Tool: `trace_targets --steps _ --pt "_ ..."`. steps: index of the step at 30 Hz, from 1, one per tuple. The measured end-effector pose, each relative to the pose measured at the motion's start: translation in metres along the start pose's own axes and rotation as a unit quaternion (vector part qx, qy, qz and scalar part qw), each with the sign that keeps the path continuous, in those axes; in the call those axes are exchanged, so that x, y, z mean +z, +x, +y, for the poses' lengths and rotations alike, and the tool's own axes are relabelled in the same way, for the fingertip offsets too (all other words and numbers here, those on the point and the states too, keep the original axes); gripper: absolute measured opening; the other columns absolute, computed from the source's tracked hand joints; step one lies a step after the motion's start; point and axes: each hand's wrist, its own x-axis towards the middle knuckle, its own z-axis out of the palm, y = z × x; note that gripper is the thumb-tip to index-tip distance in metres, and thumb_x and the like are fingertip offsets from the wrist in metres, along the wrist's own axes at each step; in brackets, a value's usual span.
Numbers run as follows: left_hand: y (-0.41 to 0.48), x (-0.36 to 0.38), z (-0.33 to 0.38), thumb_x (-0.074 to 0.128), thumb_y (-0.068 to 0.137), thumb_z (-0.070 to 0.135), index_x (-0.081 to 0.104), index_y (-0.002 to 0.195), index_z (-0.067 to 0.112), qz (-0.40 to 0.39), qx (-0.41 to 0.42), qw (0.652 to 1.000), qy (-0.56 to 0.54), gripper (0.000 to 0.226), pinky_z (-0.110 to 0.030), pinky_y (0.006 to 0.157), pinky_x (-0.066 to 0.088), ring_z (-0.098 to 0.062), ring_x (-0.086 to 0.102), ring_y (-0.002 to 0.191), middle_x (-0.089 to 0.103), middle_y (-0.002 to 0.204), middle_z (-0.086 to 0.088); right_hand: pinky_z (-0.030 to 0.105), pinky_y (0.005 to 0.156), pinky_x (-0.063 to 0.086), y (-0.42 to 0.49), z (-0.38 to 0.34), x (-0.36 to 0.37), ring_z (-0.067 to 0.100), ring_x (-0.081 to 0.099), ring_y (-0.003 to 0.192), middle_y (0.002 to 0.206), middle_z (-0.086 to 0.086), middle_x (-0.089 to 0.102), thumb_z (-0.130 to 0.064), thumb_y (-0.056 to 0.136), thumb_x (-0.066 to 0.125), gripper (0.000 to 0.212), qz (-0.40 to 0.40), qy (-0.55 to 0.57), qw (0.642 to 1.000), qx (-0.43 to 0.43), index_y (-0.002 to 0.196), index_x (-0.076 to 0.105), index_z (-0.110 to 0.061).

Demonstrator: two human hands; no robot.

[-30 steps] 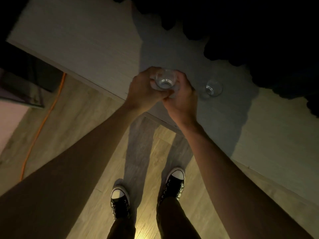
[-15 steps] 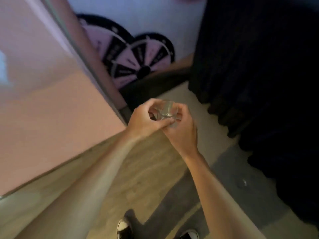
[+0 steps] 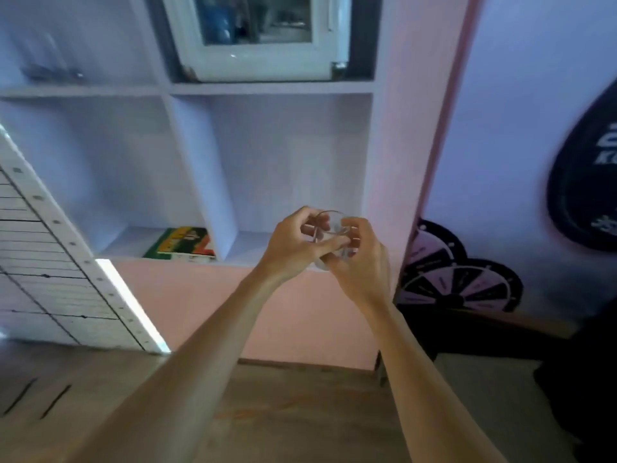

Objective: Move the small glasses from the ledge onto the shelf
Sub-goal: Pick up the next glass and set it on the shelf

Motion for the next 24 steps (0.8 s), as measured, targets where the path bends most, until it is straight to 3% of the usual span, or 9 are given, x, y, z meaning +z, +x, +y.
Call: trace_targets --steps 2,5,9,13,15,17,22,24 --pt "0.000 -0.062 -0.001 0.090 0.070 0.051 0.070 0.106 0.028 0.034 0.004 0.999 0.011 0.047 -0.021 0.087 0.056 -0.010 0.071 0.103 0.076 0.106 0.010 0.044 0.084 0.061 0.007 -0.045 0.041 0.016 0.072 0.095 0.102 -0.009 0.073 -0.046 0.066 0.073 0.063 -0.019 0.015 0.999 -0.022 0.124 0.061 -0.025" --pt "0.001 -0.148 -0.003 0.090 0.074 0.048 0.070 0.105 0.026 0.080 0.013 0.996 0.040 0.043 -0.017 0.081 0.055 -0.008 0.070 0.098 0.076 0.106 0.007 0.041 0.084 0.061 0.016 -0.106 0.099 0.015 0.073 0.095 0.101 -0.008 0.074 -0.046 0.068 0.074 0.061 -0.036 0.027 0.997 -0.066 0.123 0.063 -0.022" --pt "0.001 -0.247 -0.005 0.089 0.074 0.051 0.071 0.104 0.026 0.143 0.027 0.988 0.057 0.043 -0.021 0.079 0.056 -0.005 0.070 0.086 0.076 0.100 0.010 0.034 0.086 0.061 0.025 -0.177 0.167 0.016 0.072 0.094 0.103 -0.010 0.071 -0.038 0.081 0.081 0.052 -0.071 0.031 0.989 -0.123 0.126 0.062 -0.020" --pt "0.002 -0.331 -0.009 0.084 0.071 0.061 0.069 0.099 0.031 0.198 0.037 0.978 0.061 0.044 -0.033 0.084 0.062 -0.008 0.070 0.085 0.074 0.094 0.012 0.021 0.076 0.056 0.035 -0.239 0.228 0.005 0.068 0.084 0.093 -0.019 0.067 -0.040 0.083 0.081 0.039 -0.096 0.044 0.981 -0.161 0.115 0.061 -0.029" --pt "0.004 -0.367 -0.011 0.080 0.071 0.066 0.069 0.101 0.032 0.224 0.036 0.971 0.078 0.047 -0.033 0.085 0.063 -0.006 0.071 0.086 0.074 0.094 0.013 0.016 0.075 0.051 0.040 -0.267 0.256 0.000 0.066 0.085 0.096 -0.018 0.066 -0.043 0.083 0.080 0.044 -0.111 0.061 0.977 -0.171 0.119 0.060 -0.027" --pt "0.008 -0.399 -0.009 0.083 0.077 0.059 0.070 0.102 0.028 0.244 0.036 0.965 0.088 0.042 -0.032 0.086 0.063 -0.006 0.072 0.087 0.074 0.094 0.012 0.014 0.076 0.048 0.048 -0.291 0.280 -0.002 0.062 0.085 0.097 -0.022 0.060 -0.042 0.083 0.081 0.055 -0.116 0.071 0.974 -0.180 0.129 0.057 -0.023" --pt "0.035 -0.453 -0.003 0.087 0.080 0.046 0.073 0.118 0.014 0.286 0.047 0.954 0.079 0.052 -0.011 0.074 0.056 -0.009 0.073 0.089 0.075 0.096 0.006 0.030 0.079 0.058 0.082 -0.334 0.324 0.011 0.070 0.091 0.101 -0.012 0.066 -0.044 0.080 0.083 0.055 -0.116 0.086 0.973 -0.182 0.122 0.056 -0.023" --pt "0.053 -0.468 -0.002 0.089 0.078 0.047 0.069 0.118 0.016 0.303 0.052 0.948 0.079 0.054 -0.016 0.078 0.058 -0.010 0.074 0.091 0.076 0.099 0.006 0.029 0.074 0.057 0.099 -0.347 0.338 0.013 0.072 0.090 0.098 -0.011 0.068 -0.046 0.080 0.080 0.045 -0.106 0.091 0.973 -0.182 0.112 0.057 -0.025"
